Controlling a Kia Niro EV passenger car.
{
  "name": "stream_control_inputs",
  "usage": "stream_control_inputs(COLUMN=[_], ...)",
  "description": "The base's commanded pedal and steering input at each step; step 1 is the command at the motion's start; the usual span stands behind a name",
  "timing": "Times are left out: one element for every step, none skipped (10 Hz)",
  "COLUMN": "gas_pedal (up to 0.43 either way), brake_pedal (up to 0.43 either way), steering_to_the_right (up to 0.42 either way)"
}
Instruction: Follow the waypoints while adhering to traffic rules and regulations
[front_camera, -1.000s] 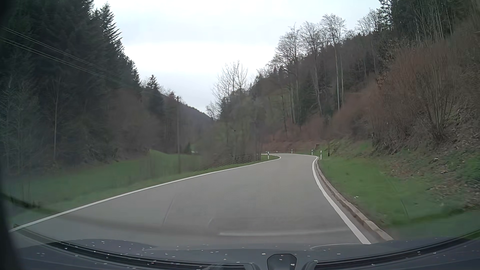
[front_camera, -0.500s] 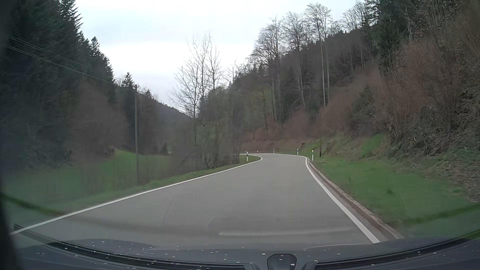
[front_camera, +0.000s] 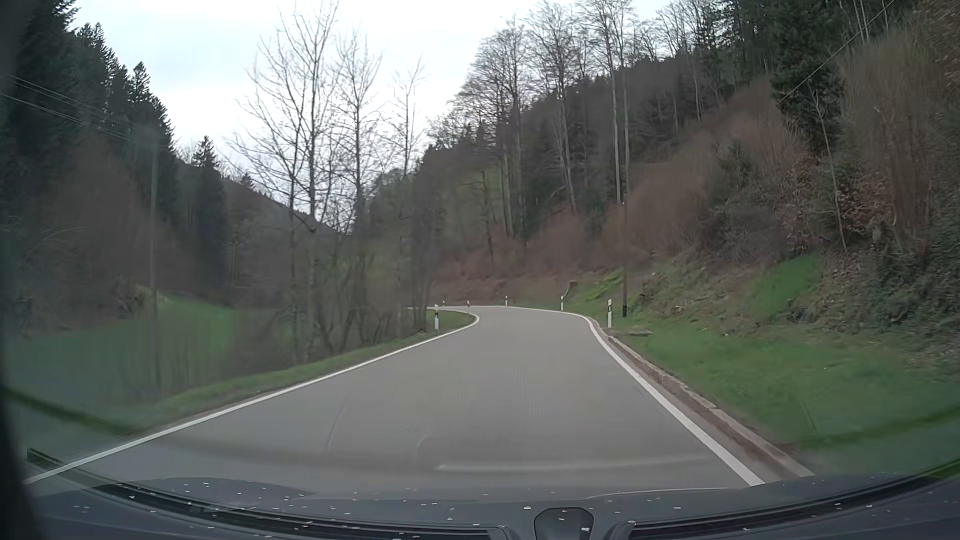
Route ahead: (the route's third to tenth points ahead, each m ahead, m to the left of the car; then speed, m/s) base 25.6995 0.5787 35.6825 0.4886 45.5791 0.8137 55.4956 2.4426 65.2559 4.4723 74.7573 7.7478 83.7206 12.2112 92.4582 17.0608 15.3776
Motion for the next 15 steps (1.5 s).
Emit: stream_control_inputs(gas_pedal=[0.000,0.000,0.000,0.000,0.000,0.000,0.000,0.000,0.000,0.000,0.000,0.000,0.000,0.000,0.000], brake_pedal=[0.000,0.000,0.000,0.000,0.000,0.000,0.000,0.000,0.000,0.000,0.000,0.000,0.000,0.000,0.000], steering_to_the_right=[0.038,0.031,0.027,0.026,0.021,0.018,0.014,0.011,0.008,0.003,-0.001,-0.005,-0.006,-0.006,-0.006])
